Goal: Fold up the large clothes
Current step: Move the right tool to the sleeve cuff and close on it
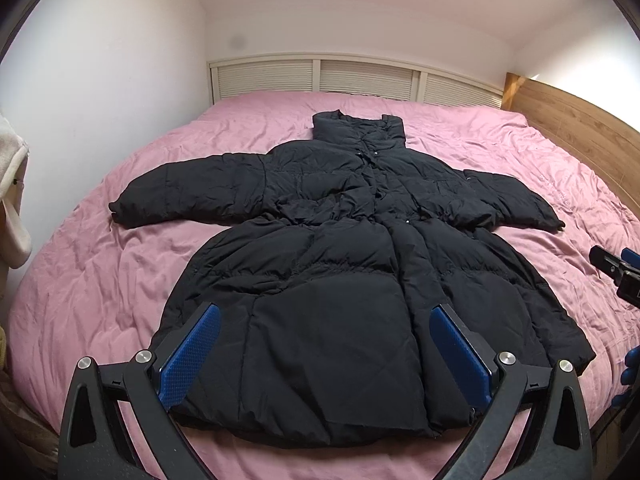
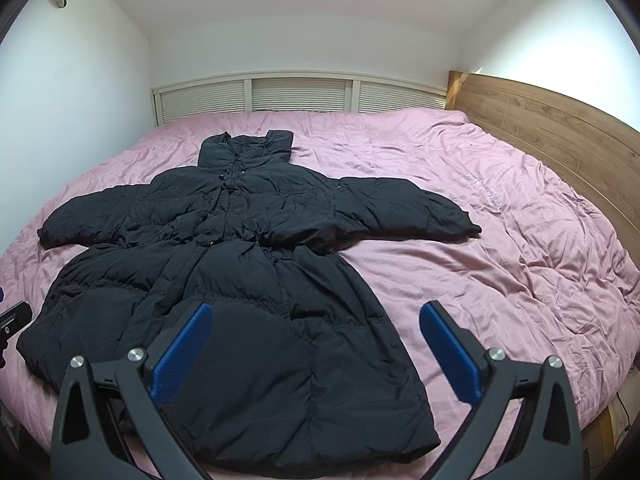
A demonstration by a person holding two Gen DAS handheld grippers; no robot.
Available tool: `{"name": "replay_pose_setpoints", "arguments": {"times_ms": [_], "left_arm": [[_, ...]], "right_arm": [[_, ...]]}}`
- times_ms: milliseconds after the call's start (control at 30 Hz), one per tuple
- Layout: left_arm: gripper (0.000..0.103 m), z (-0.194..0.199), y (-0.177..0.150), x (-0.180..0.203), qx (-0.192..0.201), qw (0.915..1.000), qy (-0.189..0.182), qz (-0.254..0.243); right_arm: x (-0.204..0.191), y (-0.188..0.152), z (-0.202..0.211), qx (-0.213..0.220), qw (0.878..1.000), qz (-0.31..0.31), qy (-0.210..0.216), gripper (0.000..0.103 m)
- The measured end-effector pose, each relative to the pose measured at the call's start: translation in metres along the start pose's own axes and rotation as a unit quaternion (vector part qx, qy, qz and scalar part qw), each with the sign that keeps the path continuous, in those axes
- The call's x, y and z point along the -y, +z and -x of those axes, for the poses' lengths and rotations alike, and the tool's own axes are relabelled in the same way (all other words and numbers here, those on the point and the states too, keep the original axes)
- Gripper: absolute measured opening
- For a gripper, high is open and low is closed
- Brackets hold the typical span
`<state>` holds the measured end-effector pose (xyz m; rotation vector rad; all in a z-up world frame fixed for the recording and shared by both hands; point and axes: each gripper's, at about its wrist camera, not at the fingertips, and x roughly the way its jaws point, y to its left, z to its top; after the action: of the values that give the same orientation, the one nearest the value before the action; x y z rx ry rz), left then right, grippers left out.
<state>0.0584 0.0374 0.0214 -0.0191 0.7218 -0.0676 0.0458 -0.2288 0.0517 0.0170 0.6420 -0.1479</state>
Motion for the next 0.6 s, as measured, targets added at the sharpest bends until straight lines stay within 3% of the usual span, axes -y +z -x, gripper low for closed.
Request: {"name": "replay_pose_setpoints", "arguments": {"times_ms": [200, 300, 600], "left_arm": [[0.102, -0.028, 0.030, -0.019, -0.016, 0.9993, 0.006, 0.035], [0.102, -0.043, 0.050, -0.025, -0.010, 0.9987, 0.019, 0.047], [0.102, -0.117, 0.121, -0.019, 0.027, 0.9990, 0.030, 0.021]], "right_arm": [[0.041, 0.037, -0.045, -0.025, 1.000, -0.016, -0.003, 0.103], [0.073, 0.052, -0.076, -0.034, 0.997, -0.060, 0.016, 0.103], [0.176, 0.074, -0.215, -0.066, 0.979, -0.193, 0.008, 0.103]]}}
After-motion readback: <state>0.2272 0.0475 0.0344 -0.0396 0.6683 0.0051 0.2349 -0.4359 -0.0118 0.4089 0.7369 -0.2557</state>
